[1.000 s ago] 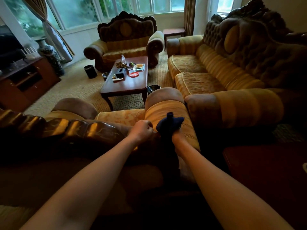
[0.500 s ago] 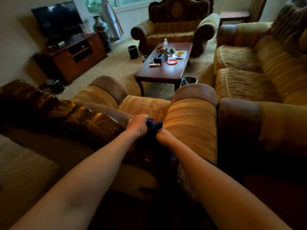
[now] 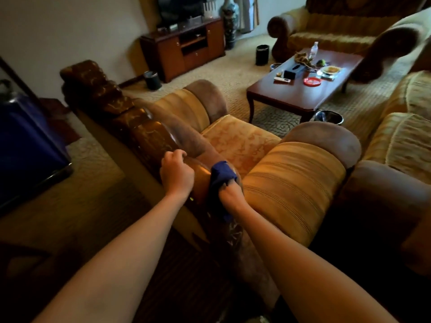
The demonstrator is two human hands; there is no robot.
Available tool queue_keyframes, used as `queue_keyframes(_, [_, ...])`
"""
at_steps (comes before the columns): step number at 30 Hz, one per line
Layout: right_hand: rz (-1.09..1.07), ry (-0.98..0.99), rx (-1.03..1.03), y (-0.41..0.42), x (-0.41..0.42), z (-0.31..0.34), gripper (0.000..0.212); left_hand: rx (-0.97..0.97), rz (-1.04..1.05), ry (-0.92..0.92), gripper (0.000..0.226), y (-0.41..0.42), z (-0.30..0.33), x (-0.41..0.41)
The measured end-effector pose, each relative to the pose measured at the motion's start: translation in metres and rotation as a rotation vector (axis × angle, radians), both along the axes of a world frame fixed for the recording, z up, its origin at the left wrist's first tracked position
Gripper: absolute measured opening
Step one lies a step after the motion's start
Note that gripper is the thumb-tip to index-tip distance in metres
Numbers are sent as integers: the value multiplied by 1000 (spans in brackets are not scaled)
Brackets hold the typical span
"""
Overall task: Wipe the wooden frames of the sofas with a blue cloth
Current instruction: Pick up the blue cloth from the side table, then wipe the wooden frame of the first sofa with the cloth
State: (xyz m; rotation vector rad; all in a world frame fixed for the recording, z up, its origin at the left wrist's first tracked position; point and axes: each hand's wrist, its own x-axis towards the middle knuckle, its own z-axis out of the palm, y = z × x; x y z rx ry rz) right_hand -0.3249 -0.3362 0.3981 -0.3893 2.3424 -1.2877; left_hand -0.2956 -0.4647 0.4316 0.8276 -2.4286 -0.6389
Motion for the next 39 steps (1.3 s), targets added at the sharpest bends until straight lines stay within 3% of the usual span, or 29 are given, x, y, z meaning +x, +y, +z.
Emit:
queue_keyframes(3, [65,117,-45,-21,1,16,36,220,167,149,32,-8,-4,14])
queue_keyframes(6, [193,165,-31,-39,-11,18,43,457,294,131,32,-12,-2,19])
queue_keyframes(11, [47,-75,24,-25,-27,-8,50,628,287,137,30,-10,-6,24])
queue_keyframes(13, [0,-132,67,-12,-16,-15,52,653,294,136,30,-3,-8,28])
queue_keyframes(15, [-44,-59,50,-3,-1,-21,51,656,313,130,30,5,-11,32])
queue_keyframes(18, [-49,201,-15,-6,12,-22,47,710,363,170,26,10,-14,32])
queue_keyframes(22, [153,492,211,-38,11,-6,51,753,396,195,22,-6,-12,27])
queue_keyframes(25, [246,503,360,-64,-1,5,52,732,400,173,23,-24,-13,21])
queue_keyframes(27, [250,434,398,-76,-15,12,50,712,371,154,11,-34,-16,18])
queue_keyframes(30, [253,360,387,-86,-39,19,42,585,267,143,26,-46,-23,11])
queue_keyframes(33, [315,456,403,-93,-48,20,39,478,243,144,31,-56,-37,10])
queue_keyframes(36, [344,533,427,-96,-46,17,42,557,257,271,19,-54,-55,12])
queue_keyframes(39, [325,498,379,-96,-42,16,49,783,326,530,19,-50,-69,12])
